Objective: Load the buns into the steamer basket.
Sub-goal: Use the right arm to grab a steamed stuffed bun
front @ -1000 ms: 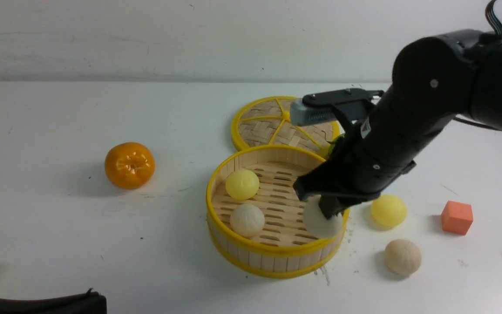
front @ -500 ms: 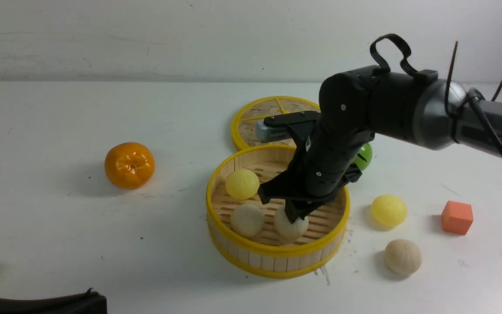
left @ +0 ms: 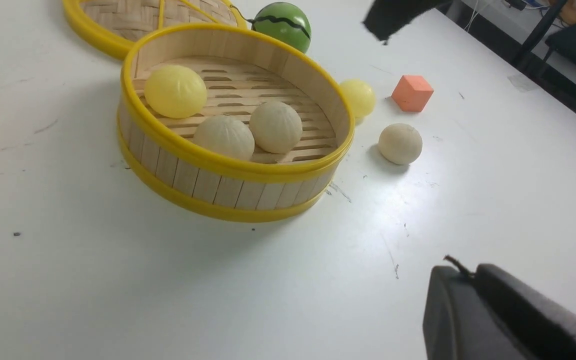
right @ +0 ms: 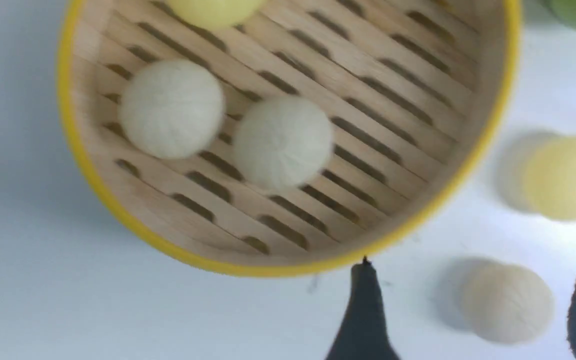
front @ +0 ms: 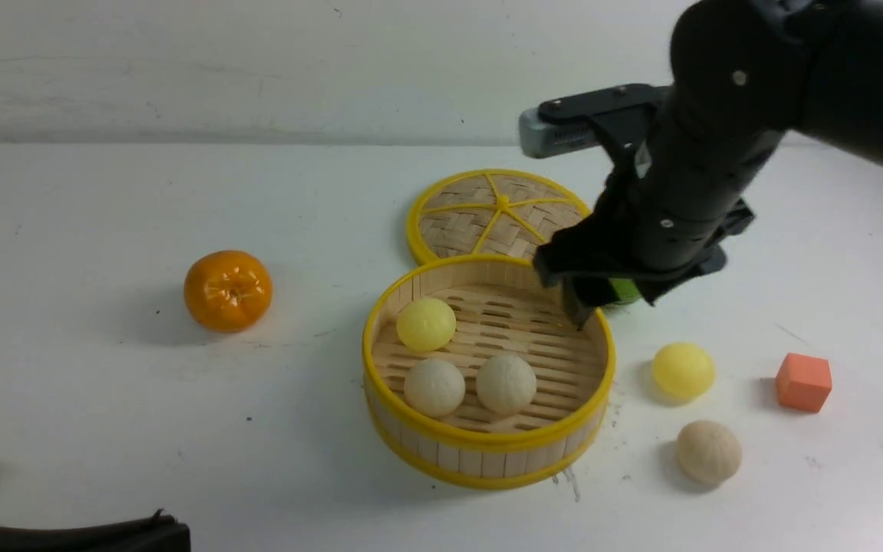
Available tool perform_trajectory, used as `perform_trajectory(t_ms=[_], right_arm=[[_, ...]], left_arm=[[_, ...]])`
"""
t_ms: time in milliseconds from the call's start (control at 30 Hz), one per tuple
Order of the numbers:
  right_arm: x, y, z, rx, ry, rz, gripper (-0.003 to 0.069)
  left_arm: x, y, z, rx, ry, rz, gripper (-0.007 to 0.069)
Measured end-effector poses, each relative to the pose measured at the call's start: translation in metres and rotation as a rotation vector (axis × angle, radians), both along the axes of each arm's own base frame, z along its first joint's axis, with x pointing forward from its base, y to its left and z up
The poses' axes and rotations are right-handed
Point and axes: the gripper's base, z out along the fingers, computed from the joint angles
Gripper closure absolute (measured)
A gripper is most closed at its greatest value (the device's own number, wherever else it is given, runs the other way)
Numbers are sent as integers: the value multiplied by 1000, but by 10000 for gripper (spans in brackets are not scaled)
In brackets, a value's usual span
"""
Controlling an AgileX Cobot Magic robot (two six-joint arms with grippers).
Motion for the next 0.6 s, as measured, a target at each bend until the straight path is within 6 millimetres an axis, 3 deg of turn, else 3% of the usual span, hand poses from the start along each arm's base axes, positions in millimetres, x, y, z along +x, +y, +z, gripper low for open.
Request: perform_trajectory(t_ms=[133,267,433,600], right_arm=[[-8,-35,-35,-75,116,-108,289],[-3,-58,-68,-40,188,-202,377],[14,-78,-84,18,195,-283,398],[20,-79,-99,36,228,-273,399]], left_arm=[[0,0,0,-13,8,-1,583],[0,0,0,-14,8,-1,578],[0,0,0,-16,9,-1,571],[0,0,0,-16,9,-1,568]])
